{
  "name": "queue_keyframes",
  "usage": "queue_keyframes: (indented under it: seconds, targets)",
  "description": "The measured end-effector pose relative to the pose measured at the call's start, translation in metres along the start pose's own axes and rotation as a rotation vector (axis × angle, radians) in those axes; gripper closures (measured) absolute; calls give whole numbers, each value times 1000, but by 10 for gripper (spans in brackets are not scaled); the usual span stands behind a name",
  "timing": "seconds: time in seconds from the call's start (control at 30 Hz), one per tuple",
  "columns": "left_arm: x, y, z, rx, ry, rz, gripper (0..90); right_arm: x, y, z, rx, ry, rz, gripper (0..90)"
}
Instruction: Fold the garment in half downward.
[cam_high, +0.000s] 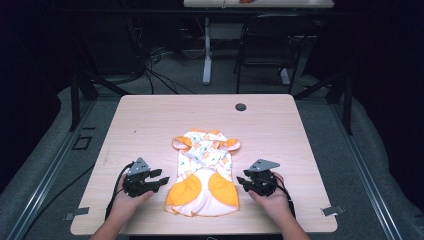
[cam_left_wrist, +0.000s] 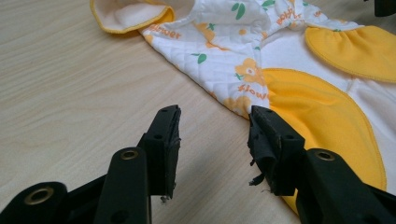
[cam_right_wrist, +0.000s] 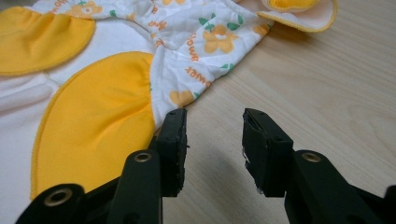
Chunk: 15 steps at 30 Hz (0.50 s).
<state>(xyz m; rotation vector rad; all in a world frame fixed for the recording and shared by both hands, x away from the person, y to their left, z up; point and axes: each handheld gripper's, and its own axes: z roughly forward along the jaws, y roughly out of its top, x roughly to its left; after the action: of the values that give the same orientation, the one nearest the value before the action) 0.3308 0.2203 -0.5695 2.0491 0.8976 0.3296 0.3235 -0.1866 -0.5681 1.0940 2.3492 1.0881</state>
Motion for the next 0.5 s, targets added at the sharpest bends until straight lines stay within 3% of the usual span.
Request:
queue_keyframes:
  seconds: [0.1, 0.17, 0.3, 0.4, 0.5]
  targets:
    - [0, 0, 3, 8, -5, -6, 565, 0, 1, 2, -26, 30, 23, 612]
    - [-3, 4, 11, 24, -22, 3, 576, 1, 4, 6, -44, 39, 9, 621]
    - [-7, 14, 24, 50, -40, 37, 623, 6, 12, 15, -33, 34, -27, 648]
    - [-9, 19, 31, 51, -50, 40, 658, 8, 18, 18, -39, 53, -27, 651]
    - [-14, 22, 44, 73, -60, 37, 677, 13, 19, 29, -5, 62, -51, 650]
